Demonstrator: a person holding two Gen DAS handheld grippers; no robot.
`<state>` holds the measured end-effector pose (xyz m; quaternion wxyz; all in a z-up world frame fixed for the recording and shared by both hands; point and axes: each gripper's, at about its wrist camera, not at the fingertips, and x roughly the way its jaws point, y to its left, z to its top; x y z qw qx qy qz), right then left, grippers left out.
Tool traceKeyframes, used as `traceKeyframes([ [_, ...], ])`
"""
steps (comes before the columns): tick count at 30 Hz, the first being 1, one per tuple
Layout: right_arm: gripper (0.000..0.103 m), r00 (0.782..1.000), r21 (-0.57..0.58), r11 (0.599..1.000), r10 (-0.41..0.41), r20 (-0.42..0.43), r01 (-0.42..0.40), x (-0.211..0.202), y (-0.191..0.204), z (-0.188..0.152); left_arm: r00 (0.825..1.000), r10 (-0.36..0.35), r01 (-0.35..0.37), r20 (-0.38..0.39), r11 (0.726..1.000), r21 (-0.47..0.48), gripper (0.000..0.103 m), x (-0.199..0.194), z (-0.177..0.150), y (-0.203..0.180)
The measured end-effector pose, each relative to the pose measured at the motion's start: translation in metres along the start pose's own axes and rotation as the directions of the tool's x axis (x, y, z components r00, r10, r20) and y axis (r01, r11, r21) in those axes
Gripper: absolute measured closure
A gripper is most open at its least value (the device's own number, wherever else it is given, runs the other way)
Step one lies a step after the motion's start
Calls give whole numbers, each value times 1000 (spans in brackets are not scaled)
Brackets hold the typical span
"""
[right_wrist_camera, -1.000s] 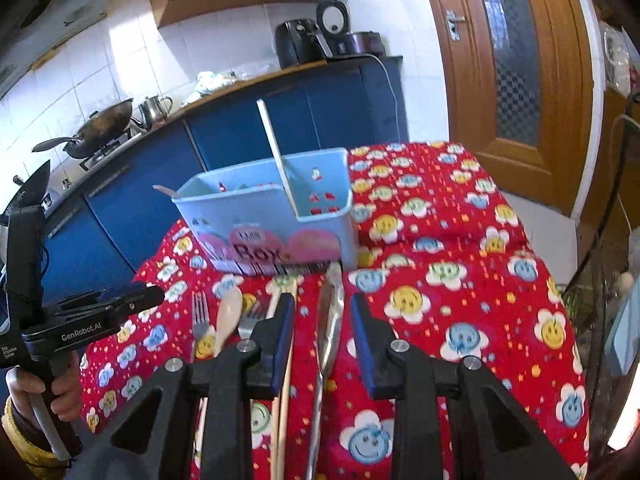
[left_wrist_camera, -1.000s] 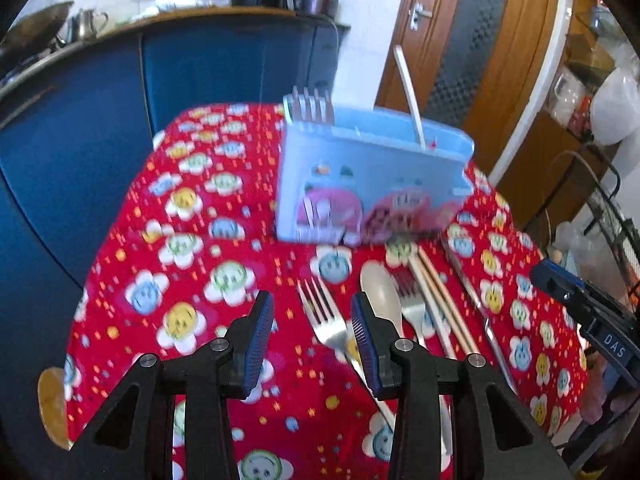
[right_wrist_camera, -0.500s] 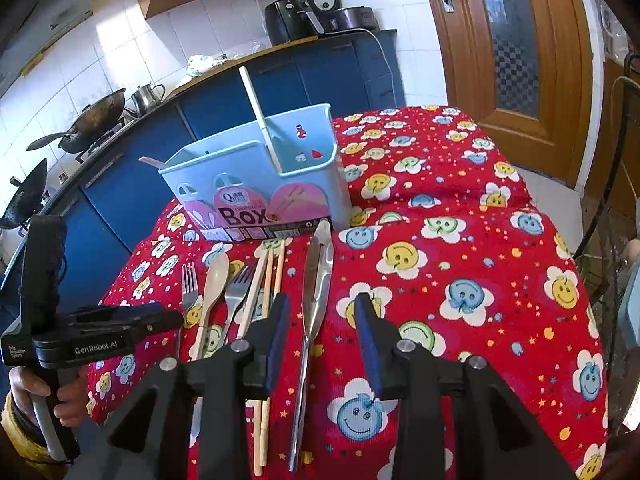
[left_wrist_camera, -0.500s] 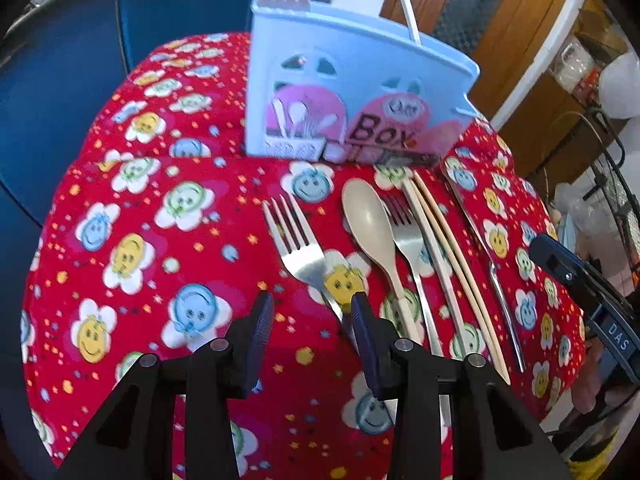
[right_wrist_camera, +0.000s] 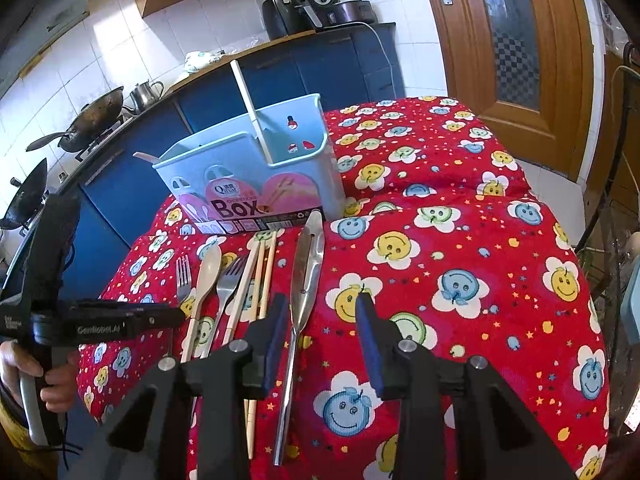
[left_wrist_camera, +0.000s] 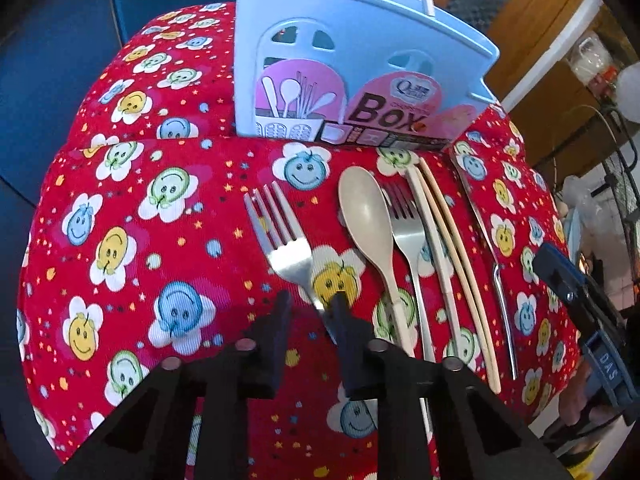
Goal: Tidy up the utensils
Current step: 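Grasp the steel fork with the left tool while the right tool grasps the steel knife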
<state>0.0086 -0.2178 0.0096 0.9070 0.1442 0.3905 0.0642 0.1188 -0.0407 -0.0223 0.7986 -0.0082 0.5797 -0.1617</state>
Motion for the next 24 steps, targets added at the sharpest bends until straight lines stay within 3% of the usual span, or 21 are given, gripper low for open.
traceKeyframes([
  [11,65,996,-43,999,-3,-93,-1,10,8,3,996,-56,59,64,997,-40,97,-7,-11,16],
  [17,65,984,-85,996,-24,-175,9,23,18,7,990,-20,25,142,999,-38,100,-20,-19,32],
  [24,65,955,-135,990,-71,-289,33,44,31,22,996,-24,25,87,1000,-2,99,-21,-21,47],
])
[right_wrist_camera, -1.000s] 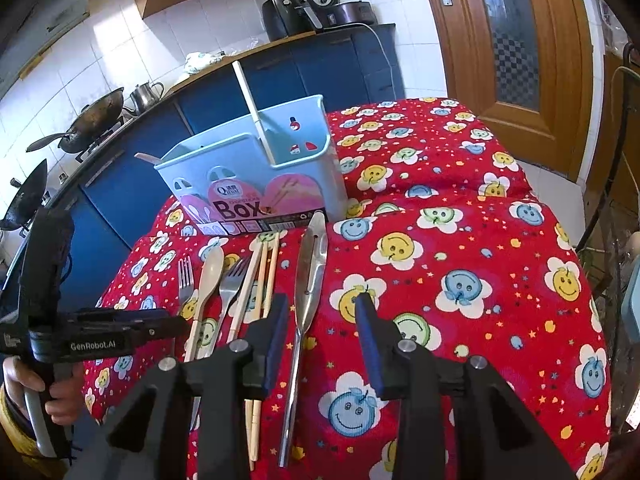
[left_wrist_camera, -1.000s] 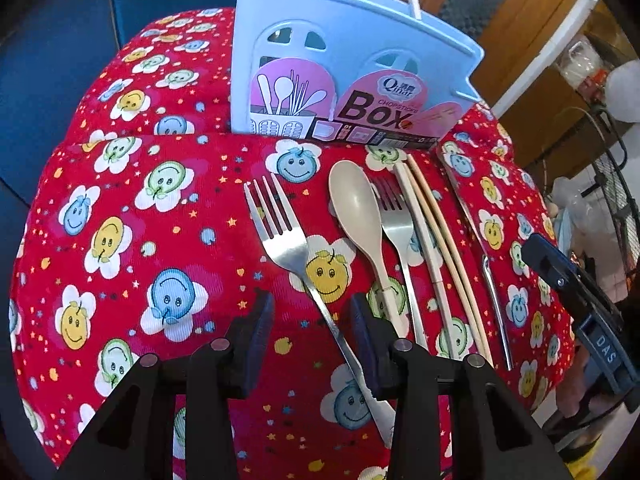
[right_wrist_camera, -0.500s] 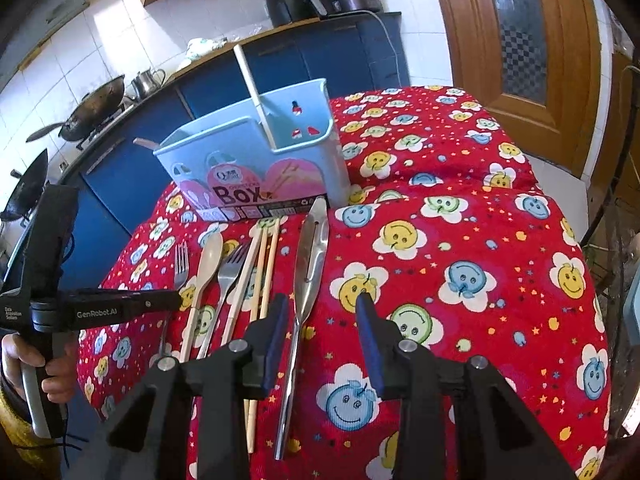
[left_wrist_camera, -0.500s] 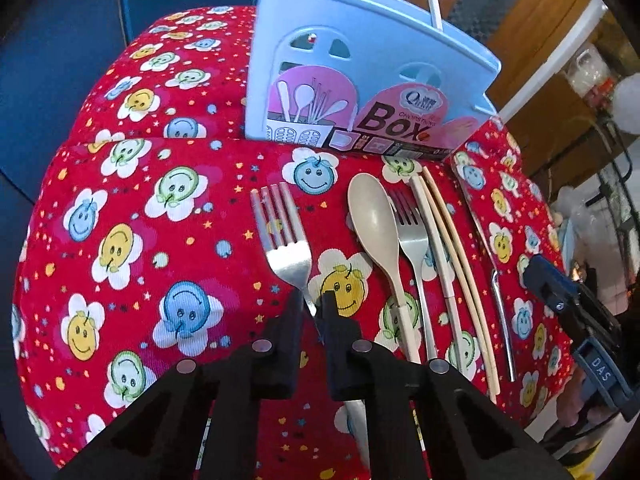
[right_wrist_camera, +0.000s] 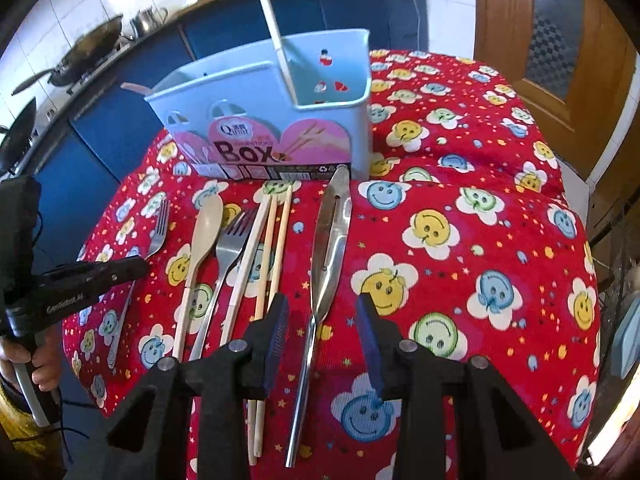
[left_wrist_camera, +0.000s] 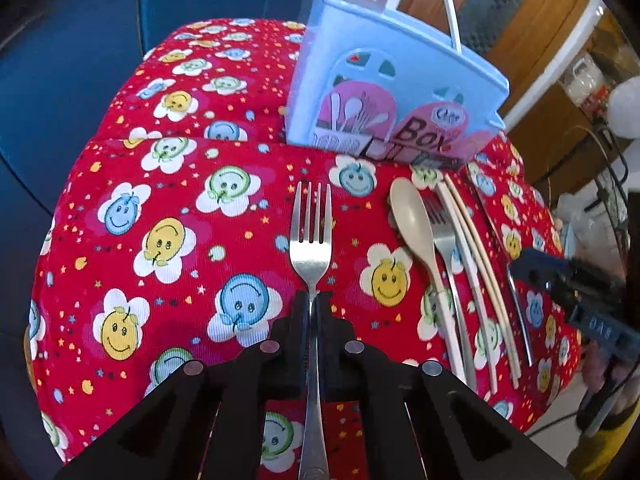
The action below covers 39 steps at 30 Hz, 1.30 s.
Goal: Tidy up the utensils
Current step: 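Grasp the steel fork with the left tool while the right tool grasps the steel knife, then carry the steel fork into the caddy with the left tool while the right tool inserts the steel knife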
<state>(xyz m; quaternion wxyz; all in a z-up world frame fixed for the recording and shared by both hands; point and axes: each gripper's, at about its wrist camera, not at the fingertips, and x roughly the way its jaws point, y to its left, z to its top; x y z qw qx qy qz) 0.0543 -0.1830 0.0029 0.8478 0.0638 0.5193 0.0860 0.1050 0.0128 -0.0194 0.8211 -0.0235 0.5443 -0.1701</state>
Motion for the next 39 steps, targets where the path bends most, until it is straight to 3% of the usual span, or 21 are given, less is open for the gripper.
traceKeyframes([
  [13,65,980,30,999,26,-198,-20,26,-4,25,985,21,-6,-169,996,89,99,18,22,-15],
  [20,63,971,44,998,51,-233,-42,33,-4,35,989,19,-1,-148,993,118,99,19,25,-19],
  [23,72,978,52,998,38,-206,-28,32,-8,33,994,13,0,-111,993,117,99,16,21,-18],
  [25,86,983,74,996,52,-174,-40,28,-15,28,997,-8,17,-79,994,109,100,13,16,-17],
  [32,87,992,131,984,125,-24,-121,4,-24,6,994,-82,73,76,991,114,100,-11,-7,-14],
  [39,88,973,95,986,117,198,-138,-33,-12,-7,963,-122,97,240,989,113,100,-43,-11,-20],
])
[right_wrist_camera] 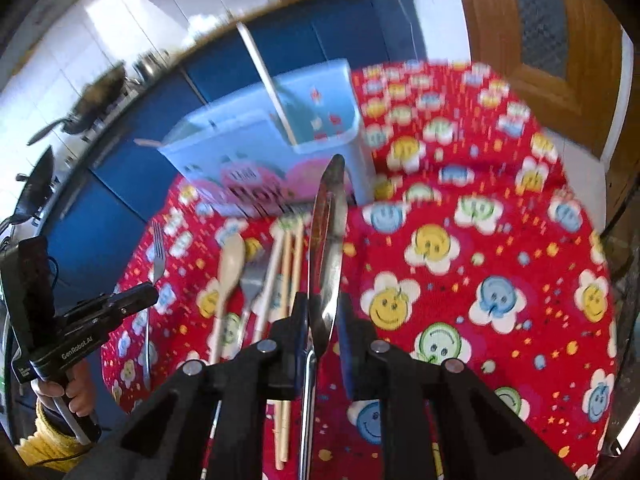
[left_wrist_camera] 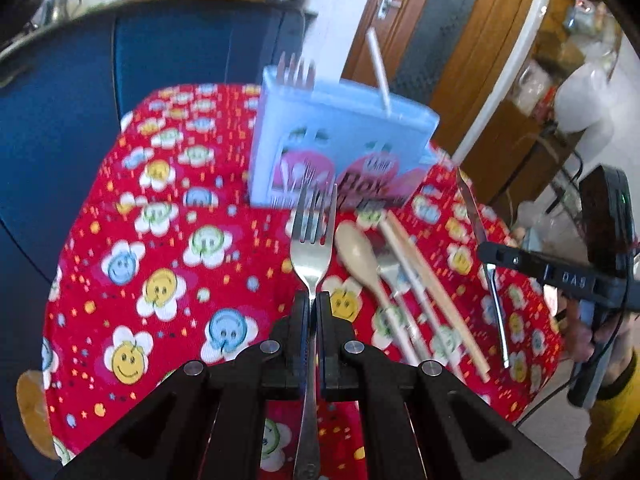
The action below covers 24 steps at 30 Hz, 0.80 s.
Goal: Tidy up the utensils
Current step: 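Carry the steel fork into the caddy with the left tool while the right tool inserts the steel knife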
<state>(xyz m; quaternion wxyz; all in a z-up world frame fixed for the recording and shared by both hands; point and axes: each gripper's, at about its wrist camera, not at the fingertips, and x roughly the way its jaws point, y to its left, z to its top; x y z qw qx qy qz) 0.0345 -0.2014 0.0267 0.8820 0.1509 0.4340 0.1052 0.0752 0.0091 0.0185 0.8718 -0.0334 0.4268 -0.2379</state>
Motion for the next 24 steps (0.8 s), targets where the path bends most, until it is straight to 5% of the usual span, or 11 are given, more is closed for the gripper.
traceKeyframes([
  [13,88,950,-59,998,-3,312,23,-46,23,20,968,-32,35,249,999,-9,100,-34,50,-22],
  [24,88,906,-89,994,-13,424,56,-47,25,55,884,52,-48,465,999,-20,100,-28,118,-45],
])
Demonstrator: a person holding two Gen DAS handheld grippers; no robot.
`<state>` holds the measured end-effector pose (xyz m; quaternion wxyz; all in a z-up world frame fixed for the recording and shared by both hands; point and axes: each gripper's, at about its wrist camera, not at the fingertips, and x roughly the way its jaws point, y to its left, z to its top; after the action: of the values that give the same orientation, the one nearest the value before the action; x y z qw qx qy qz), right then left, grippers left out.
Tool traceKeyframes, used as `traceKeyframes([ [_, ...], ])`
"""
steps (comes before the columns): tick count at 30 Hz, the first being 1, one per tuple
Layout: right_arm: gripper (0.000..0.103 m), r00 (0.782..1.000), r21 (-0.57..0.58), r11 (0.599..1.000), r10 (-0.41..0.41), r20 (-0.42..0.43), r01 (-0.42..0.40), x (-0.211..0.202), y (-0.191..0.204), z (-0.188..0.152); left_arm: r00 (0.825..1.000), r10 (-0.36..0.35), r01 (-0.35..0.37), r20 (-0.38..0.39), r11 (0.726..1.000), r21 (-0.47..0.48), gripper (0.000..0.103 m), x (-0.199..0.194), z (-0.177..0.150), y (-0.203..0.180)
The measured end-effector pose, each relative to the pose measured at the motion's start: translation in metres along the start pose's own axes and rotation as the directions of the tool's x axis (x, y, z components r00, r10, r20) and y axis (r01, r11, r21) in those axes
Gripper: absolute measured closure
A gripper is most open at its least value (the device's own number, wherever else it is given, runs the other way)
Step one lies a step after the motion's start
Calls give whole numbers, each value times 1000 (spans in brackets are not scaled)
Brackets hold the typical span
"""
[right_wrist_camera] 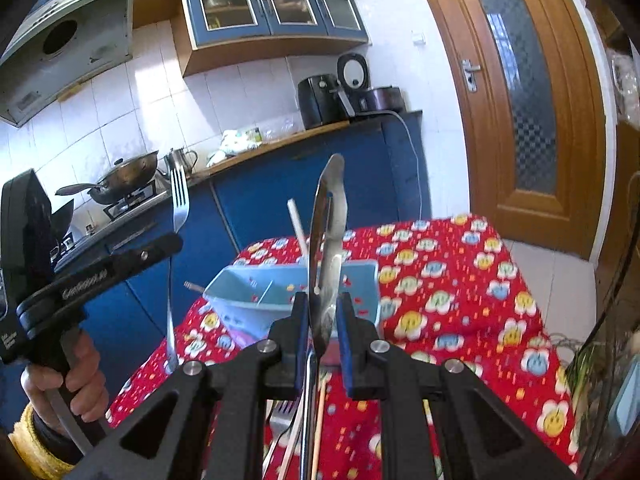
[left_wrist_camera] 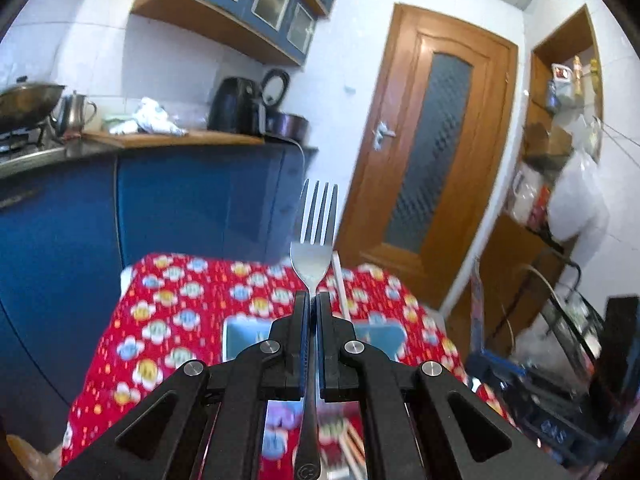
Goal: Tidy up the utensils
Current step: 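Carry the steel fork into the caddy with the left tool while the right tool inserts the steel knife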
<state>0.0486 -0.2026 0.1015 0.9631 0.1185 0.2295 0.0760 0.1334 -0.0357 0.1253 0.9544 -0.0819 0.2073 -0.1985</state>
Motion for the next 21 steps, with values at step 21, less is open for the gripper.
traceKeyframes([
  [21,88,976,-88,996,-1,216,21,68,-3,39,964,190,-186,184,982,-43,100,75,6,12],
])
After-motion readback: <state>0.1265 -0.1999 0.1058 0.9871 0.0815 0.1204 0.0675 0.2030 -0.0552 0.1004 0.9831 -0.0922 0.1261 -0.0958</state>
